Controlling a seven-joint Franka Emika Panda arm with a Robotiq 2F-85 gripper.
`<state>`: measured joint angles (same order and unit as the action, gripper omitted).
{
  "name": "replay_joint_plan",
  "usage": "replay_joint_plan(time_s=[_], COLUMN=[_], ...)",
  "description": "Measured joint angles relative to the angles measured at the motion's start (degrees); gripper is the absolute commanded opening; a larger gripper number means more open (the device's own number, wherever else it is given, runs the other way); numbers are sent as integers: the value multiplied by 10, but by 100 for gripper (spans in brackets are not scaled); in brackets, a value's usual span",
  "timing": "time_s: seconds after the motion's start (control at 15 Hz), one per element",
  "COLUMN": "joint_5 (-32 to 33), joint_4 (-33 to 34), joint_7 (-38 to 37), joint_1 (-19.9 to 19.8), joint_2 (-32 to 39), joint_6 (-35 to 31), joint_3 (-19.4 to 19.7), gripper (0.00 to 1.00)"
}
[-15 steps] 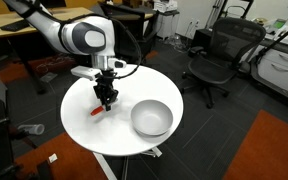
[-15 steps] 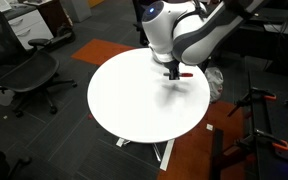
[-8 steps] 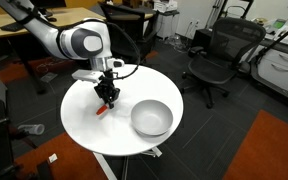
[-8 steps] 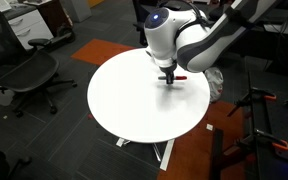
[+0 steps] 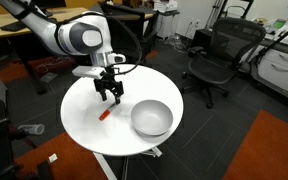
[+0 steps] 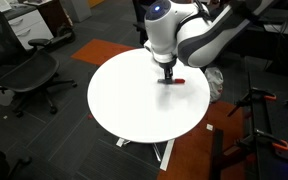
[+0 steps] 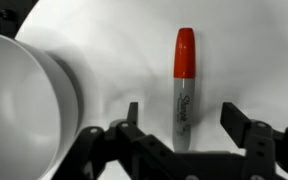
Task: Remove the marker from the bowl and place it on the table
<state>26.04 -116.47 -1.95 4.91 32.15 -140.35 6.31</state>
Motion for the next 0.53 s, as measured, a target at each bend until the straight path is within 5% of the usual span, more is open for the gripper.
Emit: replay_joint_plan(time_s=[0.53], joint_5=[0], joint_4=[-72], joint_7=[0], joint_1=[1], joint_2=[-105], joint_6=[0], joint_3=[-2], gripper=[100])
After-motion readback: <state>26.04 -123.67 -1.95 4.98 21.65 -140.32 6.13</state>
